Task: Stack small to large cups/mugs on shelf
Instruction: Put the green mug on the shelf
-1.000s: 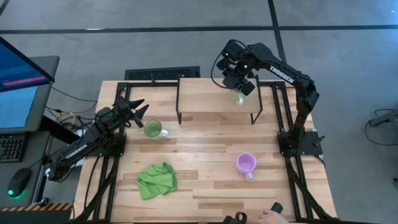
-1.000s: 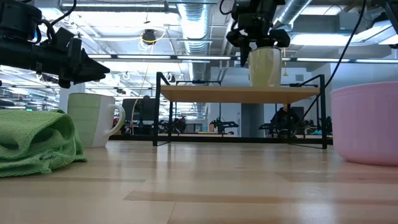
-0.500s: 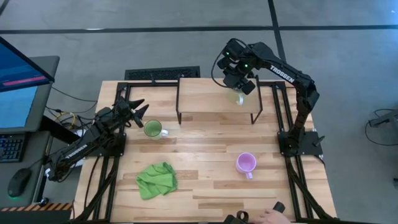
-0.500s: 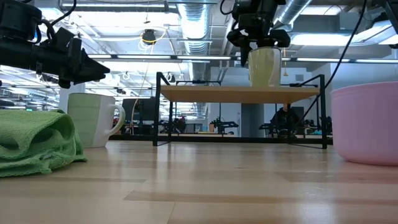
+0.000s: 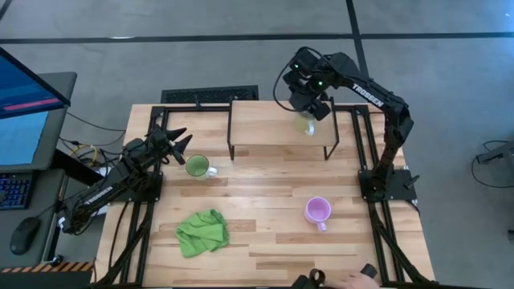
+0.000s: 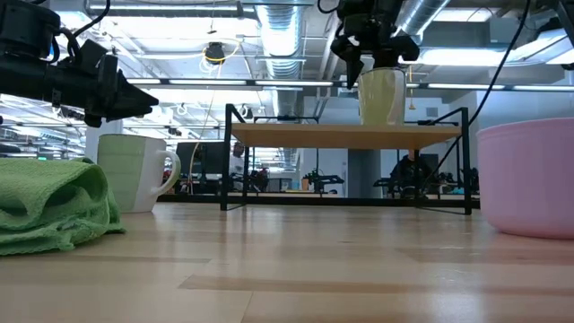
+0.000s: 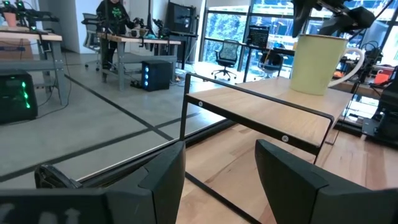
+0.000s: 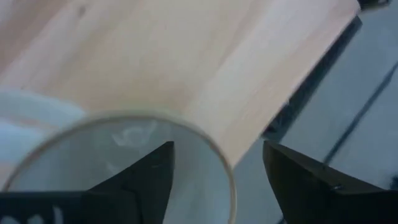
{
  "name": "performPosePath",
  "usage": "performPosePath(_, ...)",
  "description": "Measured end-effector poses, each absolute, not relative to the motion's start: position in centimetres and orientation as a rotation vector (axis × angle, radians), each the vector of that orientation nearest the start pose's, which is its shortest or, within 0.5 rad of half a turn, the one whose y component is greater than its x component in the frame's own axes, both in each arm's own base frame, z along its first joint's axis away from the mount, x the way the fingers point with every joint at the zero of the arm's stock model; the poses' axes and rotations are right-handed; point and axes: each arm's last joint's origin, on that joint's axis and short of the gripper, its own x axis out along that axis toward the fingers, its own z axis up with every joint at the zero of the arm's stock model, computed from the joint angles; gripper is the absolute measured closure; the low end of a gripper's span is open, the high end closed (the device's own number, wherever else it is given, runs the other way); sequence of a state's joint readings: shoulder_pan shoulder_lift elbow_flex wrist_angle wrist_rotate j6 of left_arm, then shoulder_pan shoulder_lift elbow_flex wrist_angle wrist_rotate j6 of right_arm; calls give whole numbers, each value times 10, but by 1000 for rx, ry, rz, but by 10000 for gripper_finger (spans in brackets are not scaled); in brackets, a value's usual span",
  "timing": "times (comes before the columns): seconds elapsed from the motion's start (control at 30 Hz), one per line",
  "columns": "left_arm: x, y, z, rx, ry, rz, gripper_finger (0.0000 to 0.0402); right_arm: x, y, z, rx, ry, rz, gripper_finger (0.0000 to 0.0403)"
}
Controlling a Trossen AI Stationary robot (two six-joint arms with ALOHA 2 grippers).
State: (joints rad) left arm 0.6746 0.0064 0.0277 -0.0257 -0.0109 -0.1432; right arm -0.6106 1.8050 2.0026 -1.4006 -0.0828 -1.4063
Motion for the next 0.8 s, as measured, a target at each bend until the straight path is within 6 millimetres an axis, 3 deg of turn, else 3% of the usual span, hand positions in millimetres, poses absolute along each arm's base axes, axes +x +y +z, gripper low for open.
performPosePath(0.2,75,60,170,-139,-45,685,216,271,-187,392,-848,1213,353,135)
performPosePath(0.5,75,60,170,-139,-45,685,216,241,-161,441,-950,1043,171,135)
performPosePath(0.63,75,60,170,-139,-45,684,216,231,-151,461,-903,931,27,135)
performPosePath(0.8,75,60,170,-139,-45,684,216,224,-139,481,-707,746,-98,135)
